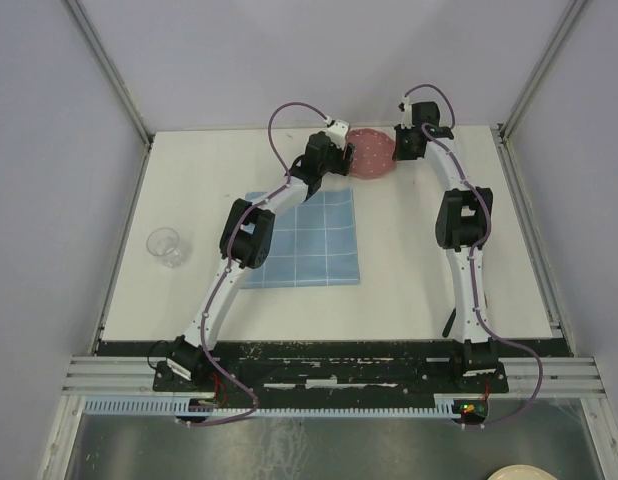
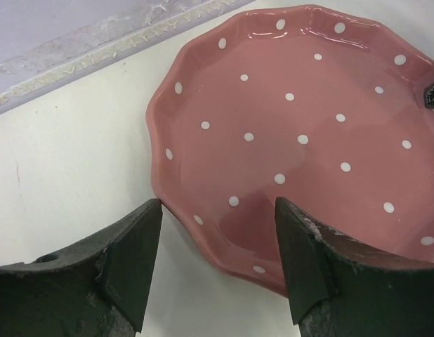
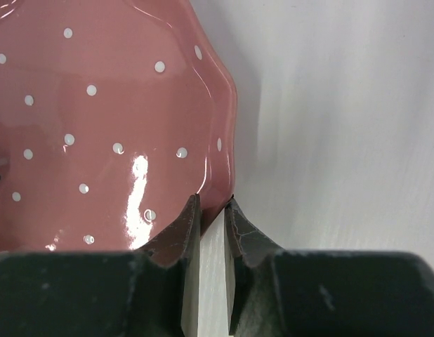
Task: Set the dinner table for one person
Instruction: Pick up the plate at the center of the board.
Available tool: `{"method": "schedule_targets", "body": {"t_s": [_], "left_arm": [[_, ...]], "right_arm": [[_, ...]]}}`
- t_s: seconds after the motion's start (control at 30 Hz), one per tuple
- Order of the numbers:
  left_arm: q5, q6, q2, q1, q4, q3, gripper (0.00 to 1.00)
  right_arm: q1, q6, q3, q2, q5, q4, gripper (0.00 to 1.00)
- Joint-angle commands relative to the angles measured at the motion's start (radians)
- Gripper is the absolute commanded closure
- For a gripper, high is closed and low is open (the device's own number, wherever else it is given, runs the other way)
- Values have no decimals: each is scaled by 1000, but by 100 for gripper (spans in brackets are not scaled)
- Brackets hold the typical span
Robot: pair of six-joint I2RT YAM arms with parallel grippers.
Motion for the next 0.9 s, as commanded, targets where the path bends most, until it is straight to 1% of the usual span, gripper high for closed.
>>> {"method": "schedule_targets", "body": {"t_s": [0.0, 0.03, 0.07, 0.43, 0.6, 0.87], "left_arm": [[-13, -15, -30, -8, 45, 37, 28], [-14, -15, -32, -8, 45, 37, 28], [-17, -15, -33, -8, 46, 37, 28], [-13, 0, -59, -9, 56, 36, 29], [-20, 27, -68, -8, 62, 35, 29], [-26, 27, -76, -7, 56, 24, 28]], "right_arm": [[21, -35, 32, 14, -88, -41, 91], [22, -37, 31, 13, -84, -46, 97], [22, -41, 29, 13, -81, -53, 98], [22, -98, -33, -50, -91, -136, 98], [22, -100, -80, -87, -71, -117, 99], [20, -103, -96, -99, -44, -120, 99]]}}
